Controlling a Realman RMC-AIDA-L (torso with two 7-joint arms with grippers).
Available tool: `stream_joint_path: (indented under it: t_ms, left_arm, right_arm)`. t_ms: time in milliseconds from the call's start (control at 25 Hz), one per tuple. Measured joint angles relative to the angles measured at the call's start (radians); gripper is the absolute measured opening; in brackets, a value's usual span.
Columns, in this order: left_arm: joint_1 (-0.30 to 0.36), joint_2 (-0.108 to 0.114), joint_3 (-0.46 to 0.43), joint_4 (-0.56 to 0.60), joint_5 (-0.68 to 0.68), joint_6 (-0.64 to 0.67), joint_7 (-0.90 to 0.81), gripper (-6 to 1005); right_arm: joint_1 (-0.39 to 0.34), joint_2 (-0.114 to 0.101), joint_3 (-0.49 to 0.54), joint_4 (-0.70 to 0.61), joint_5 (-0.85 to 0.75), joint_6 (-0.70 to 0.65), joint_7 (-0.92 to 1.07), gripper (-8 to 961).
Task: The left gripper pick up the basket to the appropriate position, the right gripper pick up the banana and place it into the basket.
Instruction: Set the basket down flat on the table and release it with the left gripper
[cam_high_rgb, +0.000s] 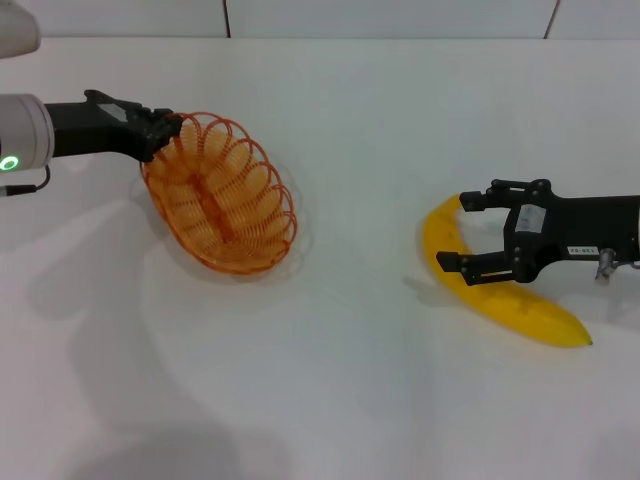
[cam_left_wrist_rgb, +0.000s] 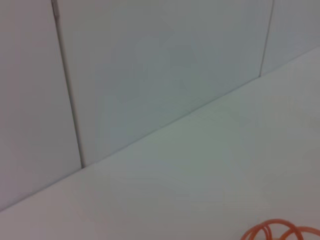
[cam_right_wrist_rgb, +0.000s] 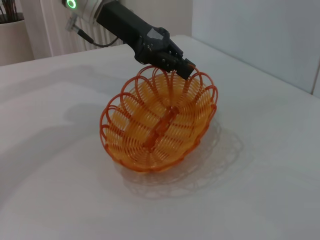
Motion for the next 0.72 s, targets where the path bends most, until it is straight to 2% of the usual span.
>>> stream_joint_path:
  t_ms: [360, 720]
  left_arm:
    - [0.03, -0.005, 0.0, -0.045, -0.04, -0.042, 0.029, 109]
    - [-0.041, -0.006, 0.0, -0.171, -0.139, -0.124, 0.158, 108]
  right_arm:
    - [0.0, 0.002, -0.001, 0.0, 0.0, 0.003, 0.0, 893]
    - [0.009, 0.003, -0.001, 0.002, -0.009, -0.001, -0.001, 894]
